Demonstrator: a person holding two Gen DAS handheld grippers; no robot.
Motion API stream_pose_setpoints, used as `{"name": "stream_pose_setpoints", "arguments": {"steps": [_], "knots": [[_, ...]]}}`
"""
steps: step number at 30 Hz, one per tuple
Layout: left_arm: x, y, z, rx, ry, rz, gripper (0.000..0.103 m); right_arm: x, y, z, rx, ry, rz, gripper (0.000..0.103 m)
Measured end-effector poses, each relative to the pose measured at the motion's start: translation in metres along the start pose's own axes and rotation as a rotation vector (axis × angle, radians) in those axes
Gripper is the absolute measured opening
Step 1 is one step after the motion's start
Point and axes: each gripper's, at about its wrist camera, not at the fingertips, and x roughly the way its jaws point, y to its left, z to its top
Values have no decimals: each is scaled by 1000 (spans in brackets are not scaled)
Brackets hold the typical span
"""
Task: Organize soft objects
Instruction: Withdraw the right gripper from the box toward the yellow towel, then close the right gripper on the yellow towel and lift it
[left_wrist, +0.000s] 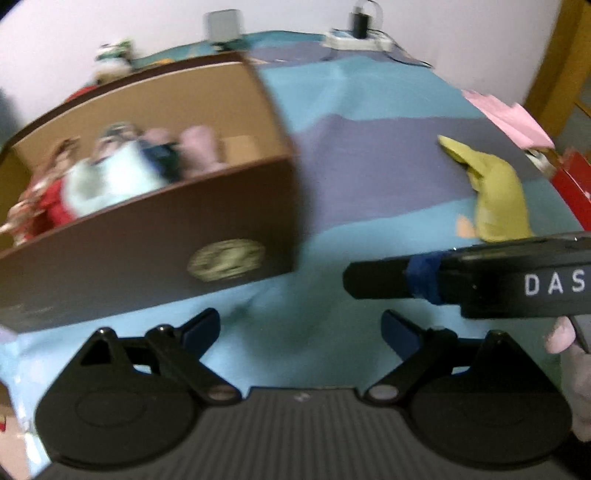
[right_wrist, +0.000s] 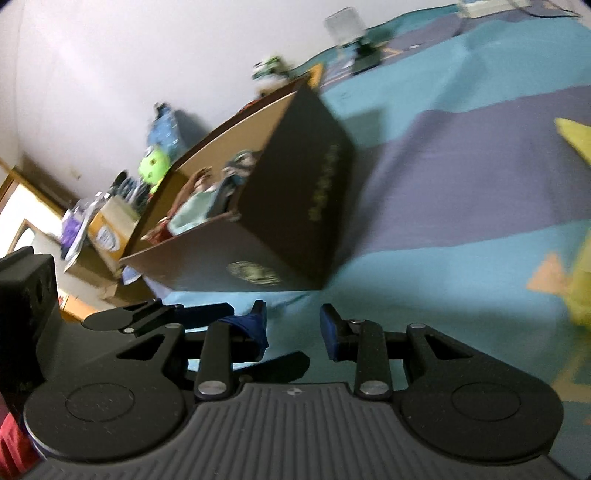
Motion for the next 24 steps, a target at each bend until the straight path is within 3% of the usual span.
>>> {"name": "stream_pose_setpoints", "arguments": {"steps": [12, 18, 24], "knots": [[21, -100, 44, 219, -54, -165, 94, -76, -69, -9, 149, -161, -130, 15], [30, -146, 69, 302, -91, -209, 94, -112, -99, -7, 212, -270, -171, 15], [58, -176, 85, 333, -52, -233, 94, -137, -128, -4, 269, -347, -216, 15]]}}
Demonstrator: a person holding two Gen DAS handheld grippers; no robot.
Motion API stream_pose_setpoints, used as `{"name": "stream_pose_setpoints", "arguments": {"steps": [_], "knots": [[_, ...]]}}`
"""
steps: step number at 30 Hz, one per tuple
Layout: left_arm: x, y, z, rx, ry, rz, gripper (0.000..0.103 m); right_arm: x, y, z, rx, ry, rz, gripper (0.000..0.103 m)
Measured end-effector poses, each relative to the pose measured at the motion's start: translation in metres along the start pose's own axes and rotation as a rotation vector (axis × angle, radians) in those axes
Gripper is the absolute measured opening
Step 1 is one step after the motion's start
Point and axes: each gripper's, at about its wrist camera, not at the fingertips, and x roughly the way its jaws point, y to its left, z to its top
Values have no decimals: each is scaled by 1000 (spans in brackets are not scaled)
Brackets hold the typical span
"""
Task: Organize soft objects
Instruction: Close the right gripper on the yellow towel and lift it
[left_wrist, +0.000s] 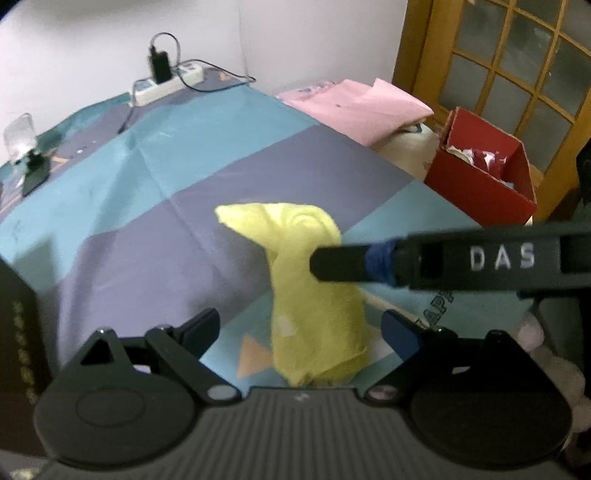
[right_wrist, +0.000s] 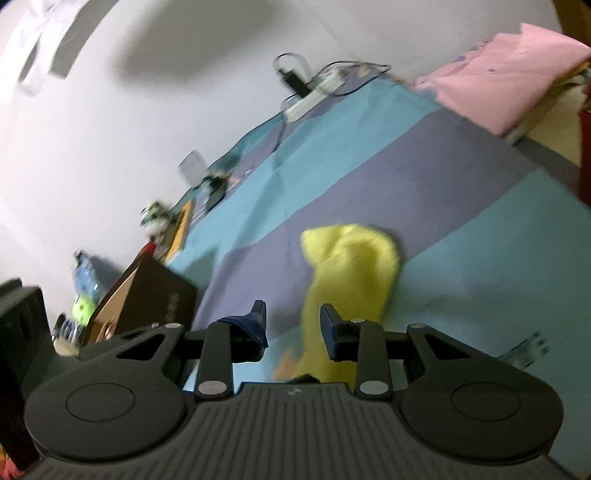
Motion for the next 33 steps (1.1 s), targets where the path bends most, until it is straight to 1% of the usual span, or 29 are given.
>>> {"name": "stream_pose_setpoints", "arguments": {"steps": [3, 6, 11, 13, 14, 16, 19, 20, 22, 24, 28, 33], "knots": [[13, -3, 7, 9, 9, -3, 94, -1, -15, 9, 36, -14, -31, 15], [30, 2, 13, -7, 38, -6, 94, 7, -28, 15, 74, -4, -59, 15], [54, 12, 20, -44, 76, -24, 93, 30, -46, 23, 123, 69, -69, 16], [59, 18, 20, -59, 88, -32, 85, 39, -50, 25, 143, 100, -54, 16], [63, 21, 21, -67, 97, -42, 74, 43, -51, 26, 152, 111, -38, 16], [65, 24, 23, -67, 86, -43, 71, 51, -50, 30, 155, 123, -13, 19], [66, 28, 26, -71, 73, -52, 65, 61, -45, 34, 141, 144, 19, 19], [66, 29, 26, -74, 69, -55, 61, 64, -44, 35, 136, 153, 31, 19], [65, 30, 26, -69, 68, -56, 59, 70, -41, 35, 122, 181, 59, 19], [63, 30, 24, -70, 64, -56, 53, 73, -37, 35, 99, 196, 78, 19], [52, 33, 20, -82, 45, -48, 52, 74, -27, 34, 49, 216, 95, 19], [26, 32, 12, -76, -9, -21, 52, 66, -14, 32, 11, 216, 129, 19]]}}
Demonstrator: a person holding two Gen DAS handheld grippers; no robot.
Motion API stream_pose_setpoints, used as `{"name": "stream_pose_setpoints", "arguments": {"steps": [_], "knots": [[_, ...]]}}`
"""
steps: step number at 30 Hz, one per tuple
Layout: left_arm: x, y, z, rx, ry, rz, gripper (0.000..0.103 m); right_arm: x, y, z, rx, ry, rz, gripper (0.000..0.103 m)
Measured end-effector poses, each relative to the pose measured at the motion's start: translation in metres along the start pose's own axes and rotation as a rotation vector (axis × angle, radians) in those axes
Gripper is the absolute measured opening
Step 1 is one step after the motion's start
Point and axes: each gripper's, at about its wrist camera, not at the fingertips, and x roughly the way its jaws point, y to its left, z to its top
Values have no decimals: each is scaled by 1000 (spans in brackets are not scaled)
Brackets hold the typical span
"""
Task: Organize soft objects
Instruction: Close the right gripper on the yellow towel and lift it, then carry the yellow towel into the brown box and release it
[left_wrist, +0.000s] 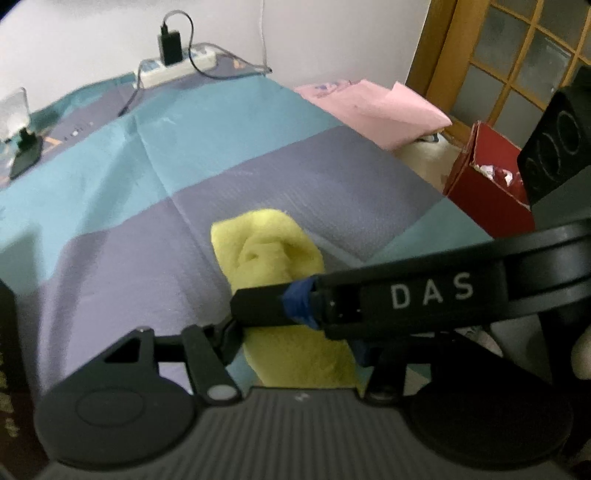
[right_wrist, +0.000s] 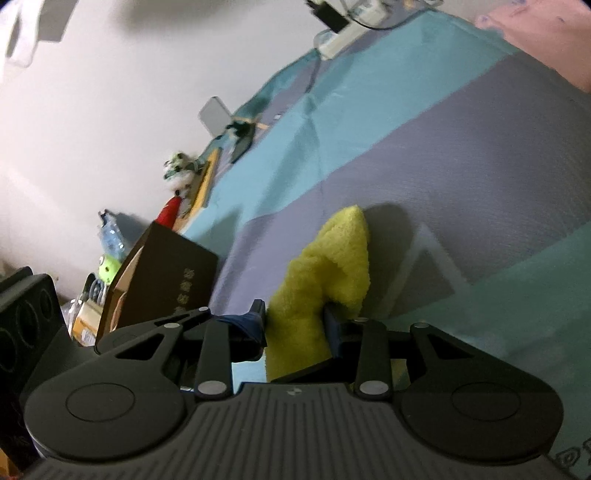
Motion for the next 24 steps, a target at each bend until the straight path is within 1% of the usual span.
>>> {"name": "stream_pose_setpoints", "arguments": {"steps": [6, 12, 16, 24], "knots": [[-29, 1, -13, 13, -51, 28, 52, -6, 26, -10, -59, -21, 17, 19], [-64, 12, -31, 22, -94, 72, 52, -3, 52, -24, -75, -34, 45, 19], [-95, 27, -43, 28, -137, 110, 52, 4, 81, -33, -110, -52, 74, 19], [-170, 71, -64, 45, -265, 198, 51, 24, 152, -45, -174, -120, 161, 19]]}}
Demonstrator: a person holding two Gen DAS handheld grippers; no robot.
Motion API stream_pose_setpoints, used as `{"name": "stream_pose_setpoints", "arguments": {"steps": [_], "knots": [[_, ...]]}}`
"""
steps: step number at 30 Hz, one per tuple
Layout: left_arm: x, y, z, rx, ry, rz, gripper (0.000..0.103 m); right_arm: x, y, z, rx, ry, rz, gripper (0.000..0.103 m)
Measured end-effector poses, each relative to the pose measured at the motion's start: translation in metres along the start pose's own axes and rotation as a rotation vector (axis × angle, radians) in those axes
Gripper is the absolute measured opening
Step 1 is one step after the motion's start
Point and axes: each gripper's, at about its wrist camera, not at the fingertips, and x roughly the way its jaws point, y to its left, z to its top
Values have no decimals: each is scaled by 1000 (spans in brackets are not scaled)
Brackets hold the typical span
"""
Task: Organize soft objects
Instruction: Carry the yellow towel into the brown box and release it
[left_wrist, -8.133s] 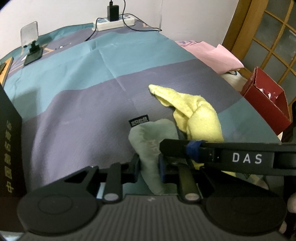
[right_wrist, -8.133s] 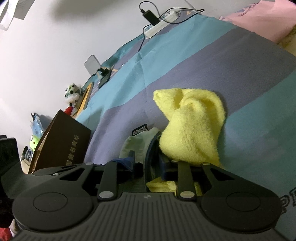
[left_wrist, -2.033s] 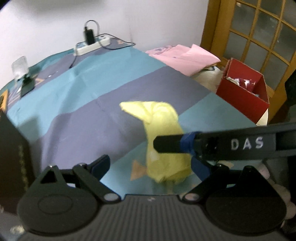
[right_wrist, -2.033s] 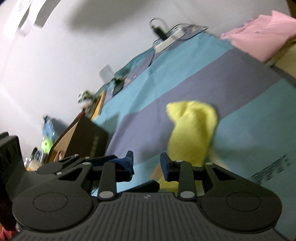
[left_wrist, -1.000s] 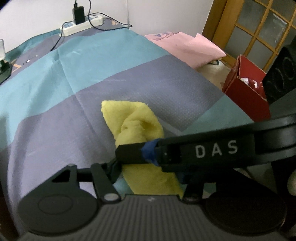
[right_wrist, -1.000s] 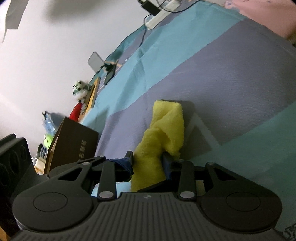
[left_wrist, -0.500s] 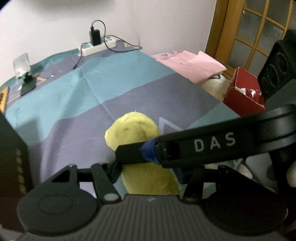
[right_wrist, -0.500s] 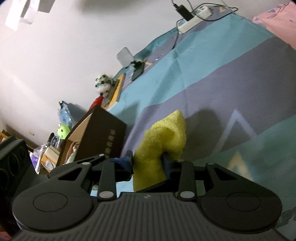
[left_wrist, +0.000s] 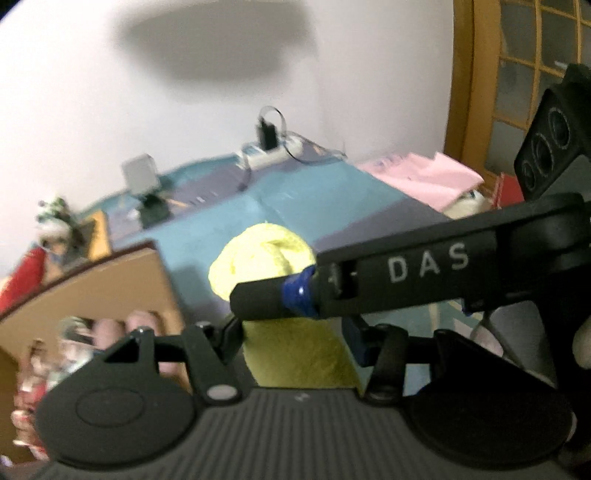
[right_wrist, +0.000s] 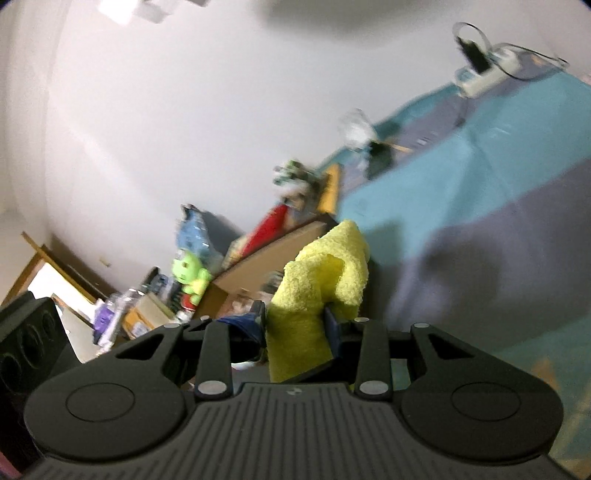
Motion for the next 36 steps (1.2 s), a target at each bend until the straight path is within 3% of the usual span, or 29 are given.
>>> {"name": "stream_pose_setpoints", "arguments": {"steps": [6, 16, 23, 27, 33, 36], "knots": [[-37, 53, -3, -16, -76, 63, 51, 27, 52, 4, -60, -52, 72, 19], [-39, 139, -20, -144, -51, 114, 52, 105, 100, -2, -121, -40, 111, 19], [-6, 182, -45, -221, 34, 140, 70, 153, 103, -10, -156, -7, 4, 19], [0, 198, -62, -265, 92, 124, 74, 169, 96, -17, -145, 23, -107, 19], [-12, 210, -70, -298, 101, 113, 77, 160, 100, -24, -149, 3, -163, 19], [-15, 212, -69, -289, 118, 174, 78, 157, 102, -25, -161, 0, -216, 19]]}}
